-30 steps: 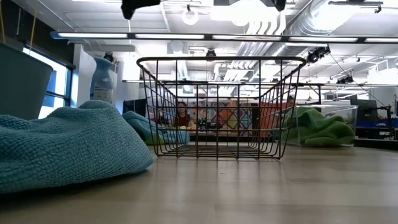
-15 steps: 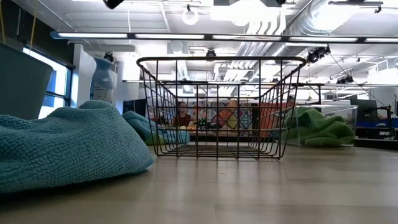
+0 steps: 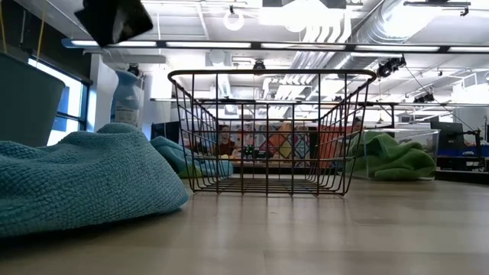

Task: Sort microfiber towel by color & place in baskets
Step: Put the bottom left blue microfiber cloth into the blue bin

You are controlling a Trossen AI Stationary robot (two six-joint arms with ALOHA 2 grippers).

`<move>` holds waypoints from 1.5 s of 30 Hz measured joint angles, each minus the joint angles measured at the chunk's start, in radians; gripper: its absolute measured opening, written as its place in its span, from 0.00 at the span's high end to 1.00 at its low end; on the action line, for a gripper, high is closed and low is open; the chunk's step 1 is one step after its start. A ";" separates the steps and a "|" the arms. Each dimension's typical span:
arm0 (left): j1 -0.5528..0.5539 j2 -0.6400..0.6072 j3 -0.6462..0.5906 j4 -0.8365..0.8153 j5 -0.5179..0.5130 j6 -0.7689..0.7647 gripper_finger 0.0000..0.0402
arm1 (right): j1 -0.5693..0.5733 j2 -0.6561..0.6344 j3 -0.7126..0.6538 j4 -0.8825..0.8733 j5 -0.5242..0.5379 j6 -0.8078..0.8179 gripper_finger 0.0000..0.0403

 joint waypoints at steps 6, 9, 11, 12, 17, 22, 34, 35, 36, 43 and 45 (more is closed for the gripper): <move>-0.042 0.166 0.106 -0.004 -0.134 -0.034 0.29 | 0.032 0.000 0.000 -0.023 0.000 -0.046 0.12; -0.056 0.221 0.146 -0.003 -0.190 -0.025 0.29 | 0.040 0.000 0.000 -0.025 0.000 -0.047 0.12; -0.064 0.247 0.160 -0.002 -0.207 -0.003 0.29 | 0.042 0.000 0.000 -0.026 0.000 -0.042 0.12; -0.070 0.256 0.161 -0.003 -0.215 0.007 0.29 | 0.042 0.000 0.000 -0.028 0.001 -0.032 0.12; -0.100 0.295 0.153 -0.027 -0.250 0.066 0.29 | 0.042 0.000 0.000 -0.049 0.018 -0.021 0.12; -0.119 0.338 0.152 -0.040 -0.267 0.079 0.29 | 0.042 0.001 0.000 -0.068 0.021 0.008 0.12; -0.109 0.454 0.154 -0.017 -0.263 0.032 0.30 | 0.042 0.001 0.000 -0.096 0.021 0.043 0.12; -0.107 0.457 0.154 -0.016 -0.250 0.020 0.31 | 0.042 0.001 0.000 -0.097 0.021 0.043 0.12; -0.102 0.457 0.154 -0.016 -0.235 0.007 0.32 | 0.042 0.001 0.000 -0.100 0.021 0.043 0.12; -0.072 0.402 0.151 -0.047 -0.158 0.034 0.78 | 0.042 0.002 0.000 -0.135 0.020 0.042 0.12; -0.056 0.360 0.151 -0.051 -0.121 0.050 0.94 | 0.042 0.002 0.000 -0.141 0.020 0.042 0.12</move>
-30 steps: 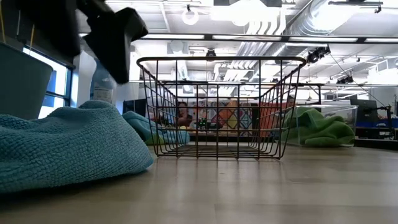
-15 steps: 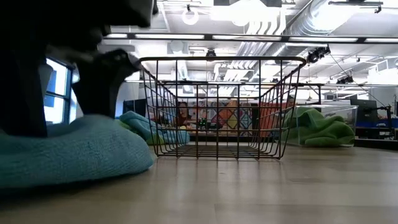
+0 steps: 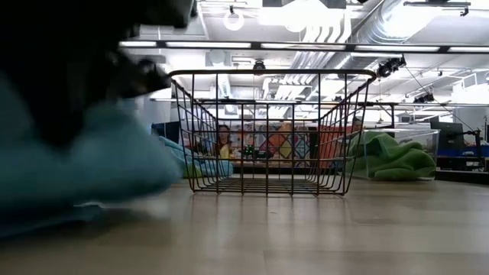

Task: Sort microfiber towel by color & place in baskets
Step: Put the bottom left blue microfiber cloth into the blue bin

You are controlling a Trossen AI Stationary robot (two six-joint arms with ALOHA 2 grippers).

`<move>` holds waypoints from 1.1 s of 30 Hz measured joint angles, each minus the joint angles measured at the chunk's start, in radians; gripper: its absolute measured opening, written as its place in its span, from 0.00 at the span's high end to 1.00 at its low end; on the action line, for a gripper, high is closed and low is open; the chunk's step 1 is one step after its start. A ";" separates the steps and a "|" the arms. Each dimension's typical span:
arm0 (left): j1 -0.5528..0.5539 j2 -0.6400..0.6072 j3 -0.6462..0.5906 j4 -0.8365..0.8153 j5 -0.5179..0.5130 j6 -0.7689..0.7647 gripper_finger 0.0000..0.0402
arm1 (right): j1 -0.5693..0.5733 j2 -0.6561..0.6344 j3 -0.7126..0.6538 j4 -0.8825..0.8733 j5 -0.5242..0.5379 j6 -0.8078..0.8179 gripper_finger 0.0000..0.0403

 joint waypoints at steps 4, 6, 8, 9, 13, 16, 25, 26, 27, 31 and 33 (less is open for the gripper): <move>0.028 -0.118 0.000 -0.038 0.025 -0.004 0.96 | 0.000 0.000 0.000 -0.017 -0.023 0.018 0.12; 0.042 -0.200 0.005 -0.049 0.047 -0.004 0.98 | 0.000 0.000 0.000 -0.028 -0.027 0.019 0.12; 0.047 -0.289 0.013 -0.045 0.059 -0.004 0.99 | 0.000 0.000 0.000 -0.039 -0.027 0.019 0.12; 0.047 -0.334 0.018 -0.045 0.060 -0.004 0.99 | 0.000 0.000 0.000 -0.041 -0.027 0.019 0.12; 0.056 -0.496 0.032 -0.043 0.061 -0.004 0.99 | 0.000 0.000 0.000 -0.039 -0.027 0.018 0.12; 0.061 -0.594 0.050 -0.058 0.015 -0.003 0.99 | 0.000 0.000 0.000 -0.038 -0.027 0.017 0.12; 0.049 -0.782 0.077 -0.216 -0.192 -0.061 1.00 | 0.000 0.000 0.000 -0.038 0.001 0.037 0.12; 0.038 -0.788 0.077 -0.241 -0.192 -0.086 1.00 | 0.000 0.000 0.000 -0.038 0.002 0.044 0.12; 0.024 -0.791 0.077 -0.268 -0.186 -0.110 1.00 | 0.000 0.000 0.000 -0.037 0.002 0.049 0.12; -0.067 -0.789 0.073 -0.398 -0.166 -0.210 1.00 | 0.000 0.009 0.000 -0.030 0.002 0.071 0.12; -0.120 -0.787 0.058 -0.458 -0.167 -0.265 1.00 | 0.000 0.016 0.000 -0.023 0.005 0.072 0.12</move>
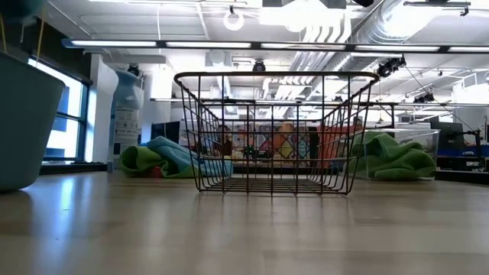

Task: Sort microfiber towel by color & place in baskets
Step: Put the bottom left blue microfiber cloth into the blue bin

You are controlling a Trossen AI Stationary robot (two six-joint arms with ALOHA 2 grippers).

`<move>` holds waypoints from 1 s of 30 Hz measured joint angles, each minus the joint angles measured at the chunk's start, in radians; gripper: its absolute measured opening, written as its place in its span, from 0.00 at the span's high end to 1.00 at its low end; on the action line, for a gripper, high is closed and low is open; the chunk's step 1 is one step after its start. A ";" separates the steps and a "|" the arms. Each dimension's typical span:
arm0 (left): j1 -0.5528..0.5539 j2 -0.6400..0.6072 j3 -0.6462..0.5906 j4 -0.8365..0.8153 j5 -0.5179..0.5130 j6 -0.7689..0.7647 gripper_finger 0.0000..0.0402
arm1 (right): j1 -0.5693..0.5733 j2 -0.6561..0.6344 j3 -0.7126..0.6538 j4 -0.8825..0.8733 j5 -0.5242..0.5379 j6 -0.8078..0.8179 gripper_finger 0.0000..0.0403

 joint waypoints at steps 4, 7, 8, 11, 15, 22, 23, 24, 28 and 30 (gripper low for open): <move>-0.106 0.001 -0.060 -0.096 -0.028 -0.120 1.00 | 0.000 0.025 0.000 0.011 0.026 0.024 0.12; -0.162 0.001 -0.125 -0.104 -0.079 -0.164 1.00 | 0.000 0.048 0.000 0.016 0.028 0.025 0.12; -0.174 0.001 -0.149 -0.093 -0.095 -0.174 1.00 | 0.000 0.057 0.000 0.016 0.028 0.026 0.12; -0.192 0.009 -0.224 -0.024 -0.099 -0.174 1.00 | 0.000 0.079 0.000 0.016 0.023 0.042 0.12; -0.216 0.035 -0.301 0.048 -0.038 -0.191 1.00 | 0.000 0.099 0.000 0.016 0.023 0.042 0.12; -0.278 0.129 -0.383 0.116 -0.017 -0.191 1.00 | 0.000 0.096 0.000 0.018 0.041 0.042 0.12; -0.279 0.147 -0.393 0.123 -0.017 -0.183 1.00 | 0.000 0.096 0.000 0.018 0.041 0.042 0.12; -0.279 0.163 -0.399 0.127 -0.018 -0.176 1.00 | 0.000 0.096 0.000 0.017 0.041 0.042 0.12; -0.260 0.229 -0.400 0.158 -0.042 -0.116 0.99 | 0.000 0.095 0.000 0.017 0.041 0.027 0.12; -0.249 0.255 -0.400 0.174 -0.043 -0.081 0.99 | 0.000 0.095 0.000 0.017 0.041 0.018 0.12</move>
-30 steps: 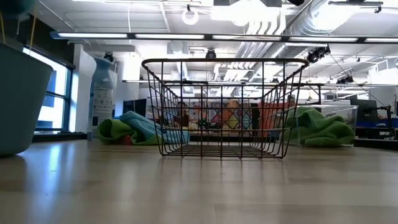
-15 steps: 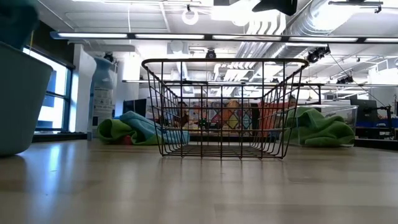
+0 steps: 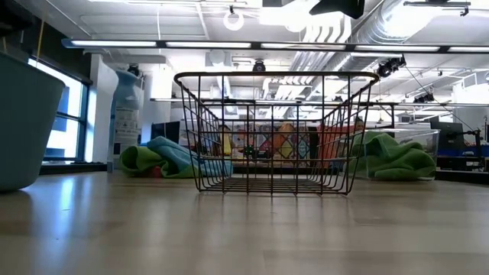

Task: Sort microfiber towel by color & place in baskets
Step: Put the bottom left blue microfiber cloth into the blue bin, then put the top blue microfiber cloth into the blue bin

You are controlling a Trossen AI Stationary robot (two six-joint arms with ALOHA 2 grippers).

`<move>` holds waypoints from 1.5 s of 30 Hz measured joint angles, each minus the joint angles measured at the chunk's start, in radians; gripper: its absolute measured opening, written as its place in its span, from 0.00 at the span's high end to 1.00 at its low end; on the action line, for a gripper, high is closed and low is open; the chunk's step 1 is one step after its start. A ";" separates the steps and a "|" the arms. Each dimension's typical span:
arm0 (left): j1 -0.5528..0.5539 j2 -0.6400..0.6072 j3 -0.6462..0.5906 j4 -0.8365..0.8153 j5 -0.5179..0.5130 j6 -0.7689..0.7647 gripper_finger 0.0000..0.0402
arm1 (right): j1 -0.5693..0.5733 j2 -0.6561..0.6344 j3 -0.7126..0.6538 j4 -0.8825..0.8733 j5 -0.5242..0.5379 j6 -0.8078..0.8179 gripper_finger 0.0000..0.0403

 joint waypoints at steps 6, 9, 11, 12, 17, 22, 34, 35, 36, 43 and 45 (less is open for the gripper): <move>0.016 0.067 0.000 -0.003 0.054 0.045 0.98 | 0.000 0.000 0.000 -0.001 -0.005 -0.003 0.12; 0.021 0.085 0.000 -0.004 0.087 0.038 0.98 | 0.000 0.000 0.000 -0.001 -0.013 -0.012 0.12; 0.022 0.089 0.000 -0.004 0.113 0.037 0.98 | 0.000 0.000 0.000 -0.002 -0.014 -0.026 0.12; 0.022 0.088 0.000 -0.003 0.123 0.035 0.97 | 0.000 0.000 0.000 -0.002 -0.014 -0.028 0.12; 0.021 0.069 0.009 -0.006 0.149 -0.004 0.85 | 0.000 0.000 0.000 -0.002 -0.013 -0.029 0.12; 0.021 0.052 0.036 -0.009 0.150 -0.032 0.65 | 0.000 0.000 0.000 -0.002 -0.013 -0.029 0.12; 0.025 0.036 0.177 -0.136 0.209 0.023 0.40 | 0.000 0.000 0.000 -0.002 -0.013 -0.025 0.12; 0.028 0.036 0.195 -0.150 0.207 0.031 0.40 | 0.000 0.000 0.000 -0.002 -0.013 -0.025 0.12; 0.030 0.036 0.214 -0.160 0.206 0.040 0.39 | 0.000 0.000 0.000 -0.002 -0.013 -0.026 0.12; 0.097 0.036 0.394 -0.175 0.085 0.128 0.39 | 0.000 0.000 0.000 0.002 -0.013 -0.025 0.12; 0.131 0.036 0.450 -0.174 0.016 0.179 0.39 | 0.000 0.000 0.000 0.016 -0.013 -0.026 0.12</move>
